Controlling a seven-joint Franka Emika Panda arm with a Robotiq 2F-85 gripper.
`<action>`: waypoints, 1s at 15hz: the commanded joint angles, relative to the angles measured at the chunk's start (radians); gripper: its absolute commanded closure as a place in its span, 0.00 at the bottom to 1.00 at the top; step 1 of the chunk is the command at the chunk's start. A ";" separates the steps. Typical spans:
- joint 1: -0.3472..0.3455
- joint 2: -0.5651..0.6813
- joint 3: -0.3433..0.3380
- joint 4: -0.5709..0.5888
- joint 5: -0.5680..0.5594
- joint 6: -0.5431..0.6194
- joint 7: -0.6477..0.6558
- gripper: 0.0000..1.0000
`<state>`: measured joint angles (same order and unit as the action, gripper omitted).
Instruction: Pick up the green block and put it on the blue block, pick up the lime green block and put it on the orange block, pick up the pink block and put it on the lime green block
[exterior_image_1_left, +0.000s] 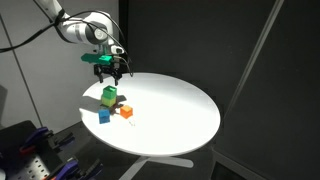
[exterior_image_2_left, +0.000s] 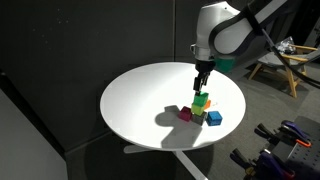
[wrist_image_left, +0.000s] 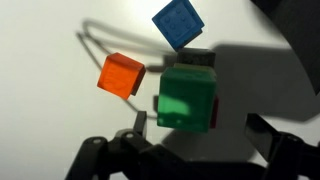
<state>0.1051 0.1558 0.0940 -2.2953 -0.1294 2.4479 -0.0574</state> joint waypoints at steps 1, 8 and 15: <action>0.007 0.003 -0.009 -0.017 -0.027 0.037 0.067 0.00; 0.006 0.027 -0.013 -0.020 -0.015 0.069 0.105 0.00; 0.002 0.039 -0.023 -0.021 -0.010 0.072 0.100 0.00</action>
<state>0.1051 0.1975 0.0798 -2.3068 -0.1294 2.5010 0.0189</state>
